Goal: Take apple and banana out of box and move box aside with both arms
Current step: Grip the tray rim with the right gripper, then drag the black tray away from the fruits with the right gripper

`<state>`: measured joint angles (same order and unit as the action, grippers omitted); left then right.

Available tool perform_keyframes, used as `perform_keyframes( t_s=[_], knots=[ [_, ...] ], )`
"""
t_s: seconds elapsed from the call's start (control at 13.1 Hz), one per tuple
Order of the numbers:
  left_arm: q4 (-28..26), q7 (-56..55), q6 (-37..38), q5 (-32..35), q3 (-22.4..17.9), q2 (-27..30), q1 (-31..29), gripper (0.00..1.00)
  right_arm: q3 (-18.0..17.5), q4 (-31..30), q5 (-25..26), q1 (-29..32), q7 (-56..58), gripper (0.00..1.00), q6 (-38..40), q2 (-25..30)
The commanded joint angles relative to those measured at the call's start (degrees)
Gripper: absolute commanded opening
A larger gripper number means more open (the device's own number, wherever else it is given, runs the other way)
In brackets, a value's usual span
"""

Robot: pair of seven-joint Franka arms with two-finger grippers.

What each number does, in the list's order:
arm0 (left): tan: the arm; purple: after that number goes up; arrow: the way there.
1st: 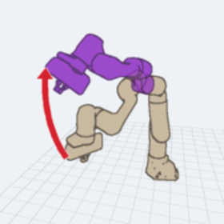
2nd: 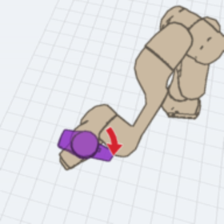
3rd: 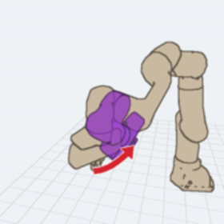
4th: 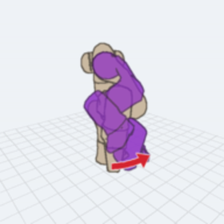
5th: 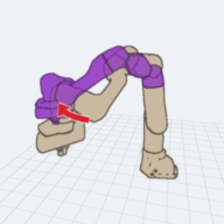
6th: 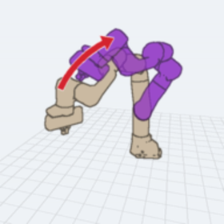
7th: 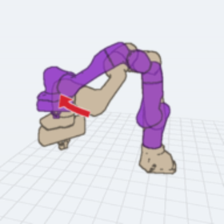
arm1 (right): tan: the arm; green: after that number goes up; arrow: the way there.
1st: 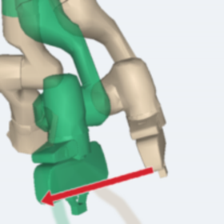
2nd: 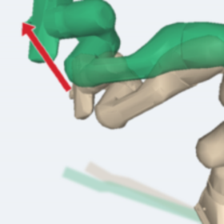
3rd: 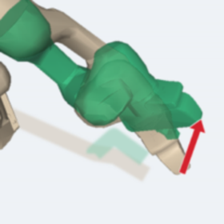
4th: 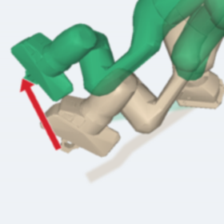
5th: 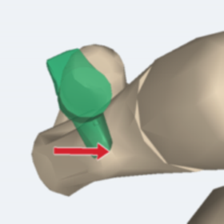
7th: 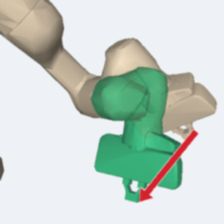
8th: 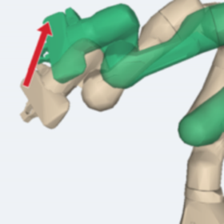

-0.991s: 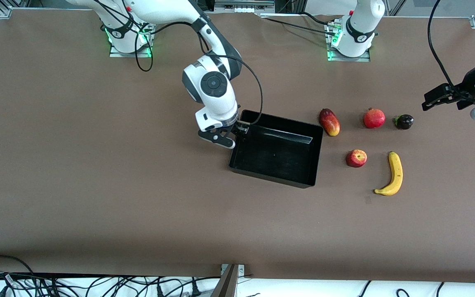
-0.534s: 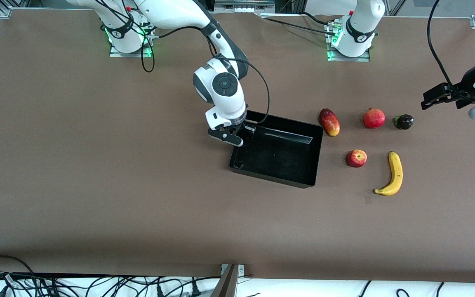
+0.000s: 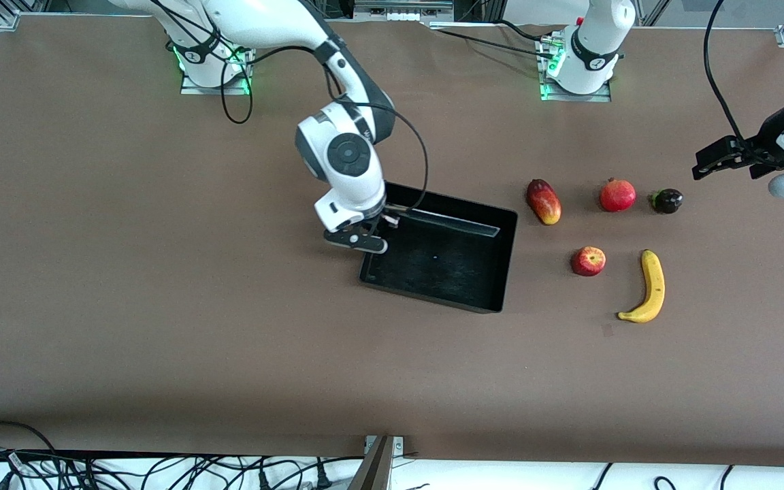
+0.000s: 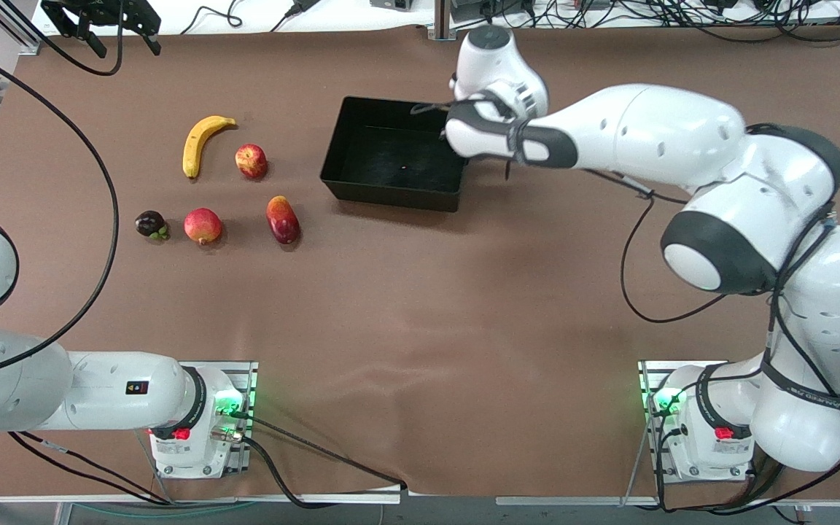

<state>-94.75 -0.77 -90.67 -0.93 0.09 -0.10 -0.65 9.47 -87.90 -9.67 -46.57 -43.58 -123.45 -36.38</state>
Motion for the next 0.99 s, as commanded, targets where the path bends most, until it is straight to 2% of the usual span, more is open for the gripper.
perform_keyframes(
  t_s=[0.0,0.23,0.53,0.69,0.91],
  knots=[
    [1.0,0.8,2.0,-0.7,1.8,1.1,0.5,1.00,0.0,-1.1,-1.1,6.9,11.9,0.00,8.4,6.5],
    [1.6,0.9,4.1,-0.7,2.3,1.2,0.0,1.00,6.3,-3.8,-1.2,10.7,27.9,0.00,14.1,10.9],
    [1.6,0.9,4.0,-0.6,2.3,1.2,-0.1,1.00,18.3,-11.7,-1.3,10.8,43.7,0.00,12.5,14.6],
    [1.6,0.9,4.2,-0.6,2.3,1.2,-0.2,1.00,21.6,-16.7,-1.2,10.8,47.3,0.00,9.6,16.3],
    [1.6,0.9,4.4,-0.6,2.5,1.2,-0.1,1.00,24.7,-25.2,-1.3,10.8,50.6,0.00,3.2,18.4]
  ],
)
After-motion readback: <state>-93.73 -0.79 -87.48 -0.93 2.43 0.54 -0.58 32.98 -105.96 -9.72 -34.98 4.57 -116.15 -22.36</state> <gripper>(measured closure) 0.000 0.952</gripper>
